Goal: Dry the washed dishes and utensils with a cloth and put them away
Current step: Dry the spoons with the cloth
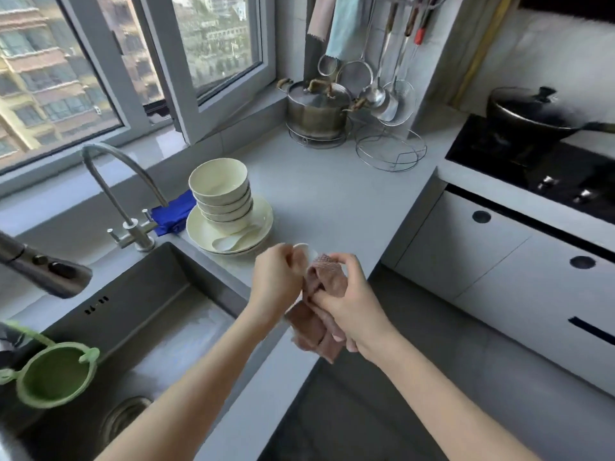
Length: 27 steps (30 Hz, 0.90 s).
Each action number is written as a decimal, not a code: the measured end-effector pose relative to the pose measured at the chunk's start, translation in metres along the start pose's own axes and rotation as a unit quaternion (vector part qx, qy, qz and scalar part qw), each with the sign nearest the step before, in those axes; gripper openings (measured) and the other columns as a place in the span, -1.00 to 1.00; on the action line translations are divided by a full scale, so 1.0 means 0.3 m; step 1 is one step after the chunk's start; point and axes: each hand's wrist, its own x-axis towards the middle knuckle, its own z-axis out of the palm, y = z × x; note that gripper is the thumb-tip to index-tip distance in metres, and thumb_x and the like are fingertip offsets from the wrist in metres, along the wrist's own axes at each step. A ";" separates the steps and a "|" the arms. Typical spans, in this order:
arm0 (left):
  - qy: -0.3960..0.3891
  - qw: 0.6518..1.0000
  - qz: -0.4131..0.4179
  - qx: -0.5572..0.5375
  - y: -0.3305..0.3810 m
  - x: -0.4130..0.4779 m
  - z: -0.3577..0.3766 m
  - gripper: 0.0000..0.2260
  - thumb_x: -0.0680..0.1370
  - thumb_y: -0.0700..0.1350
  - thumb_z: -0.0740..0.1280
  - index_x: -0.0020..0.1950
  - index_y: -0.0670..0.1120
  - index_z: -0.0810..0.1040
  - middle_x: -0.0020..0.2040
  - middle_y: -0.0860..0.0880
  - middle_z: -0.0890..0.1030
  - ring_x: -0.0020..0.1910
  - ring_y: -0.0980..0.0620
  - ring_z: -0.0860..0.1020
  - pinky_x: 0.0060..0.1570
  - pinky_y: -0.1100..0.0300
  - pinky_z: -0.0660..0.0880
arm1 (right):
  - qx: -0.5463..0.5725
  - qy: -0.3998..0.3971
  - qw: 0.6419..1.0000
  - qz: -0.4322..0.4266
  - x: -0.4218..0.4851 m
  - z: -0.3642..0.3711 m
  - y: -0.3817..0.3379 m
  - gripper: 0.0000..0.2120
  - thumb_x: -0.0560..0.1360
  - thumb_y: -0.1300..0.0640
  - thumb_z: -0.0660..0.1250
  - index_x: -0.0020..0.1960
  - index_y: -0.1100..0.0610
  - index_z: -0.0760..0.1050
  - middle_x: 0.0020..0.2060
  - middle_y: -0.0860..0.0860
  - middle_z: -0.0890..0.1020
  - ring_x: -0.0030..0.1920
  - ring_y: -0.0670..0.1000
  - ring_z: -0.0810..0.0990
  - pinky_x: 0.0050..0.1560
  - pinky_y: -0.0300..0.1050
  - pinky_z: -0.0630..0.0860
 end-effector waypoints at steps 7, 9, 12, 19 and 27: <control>-0.072 0.997 -0.001 -0.023 0.273 0.013 0.367 -0.71 0.54 -0.24 0.17 -0.38 -0.27 0.43 -0.45 -0.12 0.41 -0.45 -0.01 0.29 -0.52 0.21 0.14 | -0.023 0.110 0.993 -0.038 -0.161 -0.404 0.033 -0.66 0.47 0.33 0.34 0.15 0.02 0.41 -0.09 -0.02 0.62 -0.49 -0.24 0.50 -0.64 -0.44 0.28; -0.106 0.993 0.001 -0.045 0.380 0.000 0.488 -0.69 0.56 -0.20 0.19 -0.38 -0.23 0.45 -0.45 -0.10 0.46 -0.45 0.01 0.35 -0.53 0.26 0.18 | -0.029 0.138 0.988 -0.055 -0.201 -0.553 0.040 -0.69 0.48 0.35 0.33 0.10 0.02 0.41 -0.18 -0.11 0.63 -0.45 -0.22 0.54 -0.59 -0.36 0.35; -0.210 0.961 -0.052 -0.171 0.547 -0.070 0.678 -0.67 0.57 -0.16 0.26 -0.42 -0.13 0.42 -0.57 0.08 0.43 -0.56 0.18 0.35 -0.56 0.39 0.21 | -0.021 0.207 0.975 -0.079 -0.218 -0.788 0.060 -0.70 0.47 0.36 0.31 0.03 -0.01 0.42 -0.24 -0.13 0.63 -0.33 -0.12 0.62 -0.41 -0.22 0.51; -0.380 0.844 -0.117 -0.360 0.931 -0.282 1.082 -0.89 0.55 -0.26 0.25 -0.07 -0.27 0.54 -0.35 -0.13 0.48 -0.44 0.04 0.47 -0.43 0.30 0.41 | -0.046 0.374 0.917 -0.129 -0.301 -1.247 0.178 -0.65 0.50 0.27 0.31 -0.01 -0.19 0.35 -0.17 0.01 0.65 -0.21 0.09 0.65 -0.18 0.10 0.60; -0.464 0.816 -0.131 -0.318 1.232 -0.401 1.482 -0.78 0.62 -0.16 0.19 -0.15 -0.19 0.55 -0.39 -0.07 0.56 -0.47 0.05 0.54 -0.42 0.26 0.44 | -0.113 0.446 0.883 -0.093 -0.512 -1.640 0.318 -0.49 0.51 0.28 0.29 0.02 -0.37 0.32 -0.21 -0.20 0.62 -0.26 -0.16 0.60 -0.32 -0.29 0.45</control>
